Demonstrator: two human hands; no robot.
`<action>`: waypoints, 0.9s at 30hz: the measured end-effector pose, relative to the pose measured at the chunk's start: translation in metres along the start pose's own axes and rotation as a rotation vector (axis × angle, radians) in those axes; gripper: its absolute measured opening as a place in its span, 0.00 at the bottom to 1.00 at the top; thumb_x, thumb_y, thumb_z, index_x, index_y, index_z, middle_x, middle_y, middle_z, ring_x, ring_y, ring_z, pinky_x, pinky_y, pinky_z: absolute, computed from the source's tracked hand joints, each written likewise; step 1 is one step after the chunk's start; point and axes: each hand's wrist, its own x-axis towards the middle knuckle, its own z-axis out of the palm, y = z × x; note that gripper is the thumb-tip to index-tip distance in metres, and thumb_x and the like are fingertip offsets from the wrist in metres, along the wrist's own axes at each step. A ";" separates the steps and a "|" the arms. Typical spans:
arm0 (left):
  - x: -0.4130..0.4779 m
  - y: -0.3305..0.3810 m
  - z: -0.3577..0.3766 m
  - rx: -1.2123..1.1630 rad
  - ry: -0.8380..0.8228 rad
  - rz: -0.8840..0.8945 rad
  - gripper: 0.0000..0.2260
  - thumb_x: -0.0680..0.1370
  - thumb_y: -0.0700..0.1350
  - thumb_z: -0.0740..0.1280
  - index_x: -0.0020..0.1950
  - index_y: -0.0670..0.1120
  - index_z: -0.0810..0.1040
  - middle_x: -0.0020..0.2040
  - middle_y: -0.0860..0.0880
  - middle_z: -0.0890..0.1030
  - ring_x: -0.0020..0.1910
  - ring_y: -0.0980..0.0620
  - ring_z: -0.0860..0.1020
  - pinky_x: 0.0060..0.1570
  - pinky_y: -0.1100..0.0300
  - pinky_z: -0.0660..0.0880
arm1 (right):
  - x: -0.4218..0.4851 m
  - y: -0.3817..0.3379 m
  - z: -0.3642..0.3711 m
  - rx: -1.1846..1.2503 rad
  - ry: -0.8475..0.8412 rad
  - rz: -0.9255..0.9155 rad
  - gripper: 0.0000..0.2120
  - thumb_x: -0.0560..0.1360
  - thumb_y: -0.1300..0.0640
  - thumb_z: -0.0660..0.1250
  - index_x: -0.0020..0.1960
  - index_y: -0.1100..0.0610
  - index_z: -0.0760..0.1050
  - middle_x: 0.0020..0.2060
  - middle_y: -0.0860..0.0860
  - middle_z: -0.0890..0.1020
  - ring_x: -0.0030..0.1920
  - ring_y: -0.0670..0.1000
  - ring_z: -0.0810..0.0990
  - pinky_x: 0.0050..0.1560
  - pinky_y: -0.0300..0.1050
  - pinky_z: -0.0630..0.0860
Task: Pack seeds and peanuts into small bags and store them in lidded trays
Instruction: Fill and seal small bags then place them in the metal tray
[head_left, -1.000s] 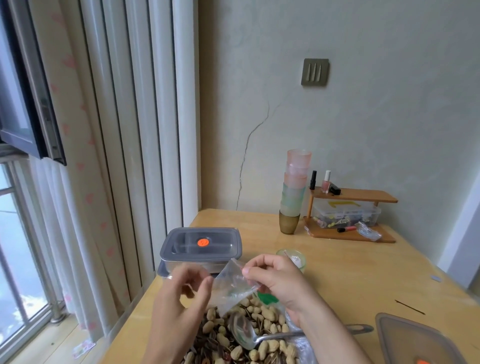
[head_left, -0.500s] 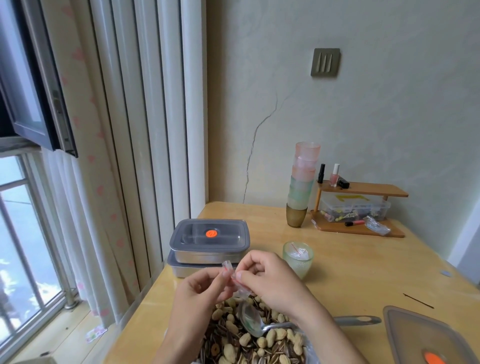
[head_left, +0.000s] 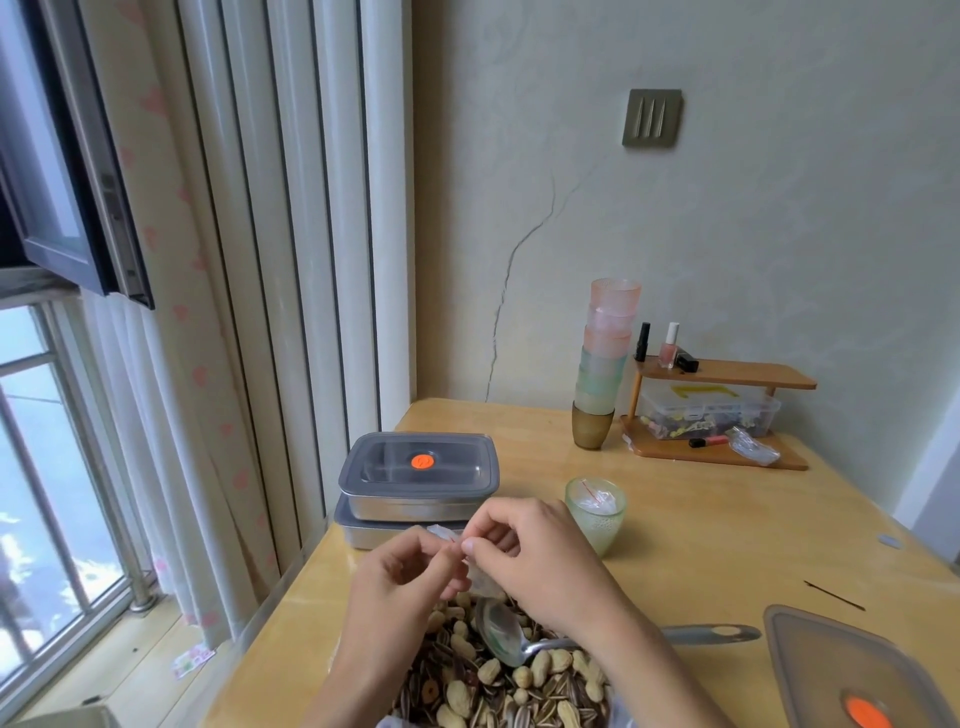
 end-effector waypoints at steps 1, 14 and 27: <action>0.000 0.000 0.000 -0.002 -0.012 0.014 0.11 0.75 0.47 0.75 0.37 0.42 0.82 0.34 0.39 0.82 0.34 0.50 0.78 0.40 0.59 0.76 | 0.000 0.000 0.001 -0.011 0.007 0.001 0.05 0.77 0.55 0.71 0.42 0.51 0.83 0.36 0.45 0.85 0.40 0.45 0.83 0.43 0.38 0.80; -0.001 -0.002 0.000 0.041 -0.065 0.107 0.12 0.69 0.55 0.71 0.35 0.47 0.80 0.33 0.43 0.81 0.34 0.51 0.77 0.37 0.61 0.73 | 0.001 0.005 -0.005 0.051 -0.058 0.013 0.04 0.76 0.56 0.72 0.43 0.52 0.85 0.37 0.47 0.86 0.40 0.46 0.84 0.43 0.43 0.83; -0.002 -0.001 0.001 0.137 -0.148 0.154 0.14 0.73 0.47 0.68 0.38 0.38 0.71 0.30 0.51 0.75 0.30 0.55 0.71 0.33 0.62 0.67 | 0.000 0.006 -0.002 0.024 -0.076 0.026 0.04 0.73 0.57 0.71 0.39 0.54 0.79 0.29 0.51 0.83 0.29 0.43 0.75 0.35 0.40 0.74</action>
